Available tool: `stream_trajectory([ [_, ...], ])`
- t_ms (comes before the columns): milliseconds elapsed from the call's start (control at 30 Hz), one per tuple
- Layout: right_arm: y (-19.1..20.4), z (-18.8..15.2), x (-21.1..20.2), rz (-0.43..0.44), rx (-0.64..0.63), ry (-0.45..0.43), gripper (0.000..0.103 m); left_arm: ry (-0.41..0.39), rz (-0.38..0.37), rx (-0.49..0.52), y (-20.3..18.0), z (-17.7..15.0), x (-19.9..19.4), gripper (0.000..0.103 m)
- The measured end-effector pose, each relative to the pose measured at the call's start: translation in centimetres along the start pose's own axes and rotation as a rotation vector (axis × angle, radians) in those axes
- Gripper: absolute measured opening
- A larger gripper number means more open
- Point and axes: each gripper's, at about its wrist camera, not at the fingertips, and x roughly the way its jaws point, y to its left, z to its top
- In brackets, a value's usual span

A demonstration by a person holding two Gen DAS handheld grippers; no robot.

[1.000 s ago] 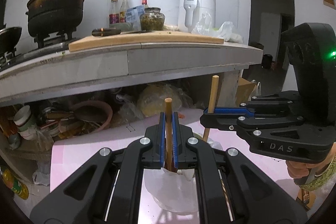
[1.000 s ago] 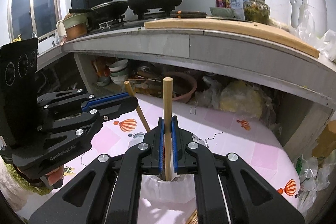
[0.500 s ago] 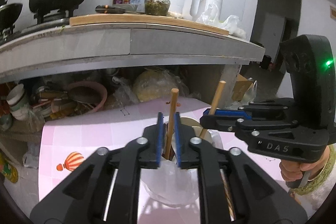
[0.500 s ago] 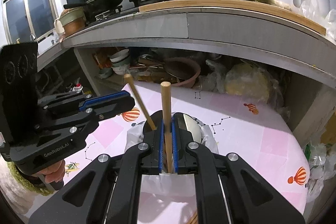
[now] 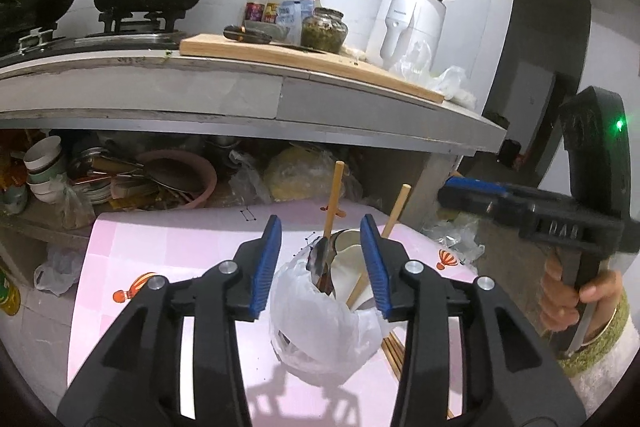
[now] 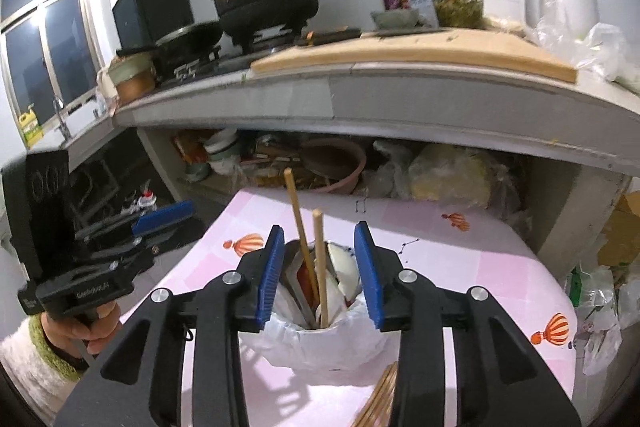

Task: Organize utensils
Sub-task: 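Open both tools to release the chopsticks inside the bag-lined holder, then withdraw both tools from the holder and move over the lying chopsticks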

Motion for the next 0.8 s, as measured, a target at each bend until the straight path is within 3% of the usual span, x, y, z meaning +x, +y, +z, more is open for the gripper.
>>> stream_trajectory([
  [200, 1.0, 2.2, -1.3, 0.043, -0.006, -0.019, 0.036, -0.026, 0.005, -0.025, -0.1, -1.0, -2.4, 0.046],
  [367, 3.1, 4.7, 1.9, 0.063, -0.032, 0.058, 0.036, -0.034, 0.013, -0.069, 0.4, -2.9, -4.2, 0.047],
  [633, 3.9, 5.7, 9.8, -0.055, -0.054, 0.233, 0.036, -0.036, 0.038, -0.108, 2.2, -5.6, -7.1, 0.048],
  [800, 3.3, 5.4, 11.5, -0.089, -0.027, 0.263, 0.032, -0.035, 0.056, -0.126, 3.7, -6.4, -8.3, 0.048],
])
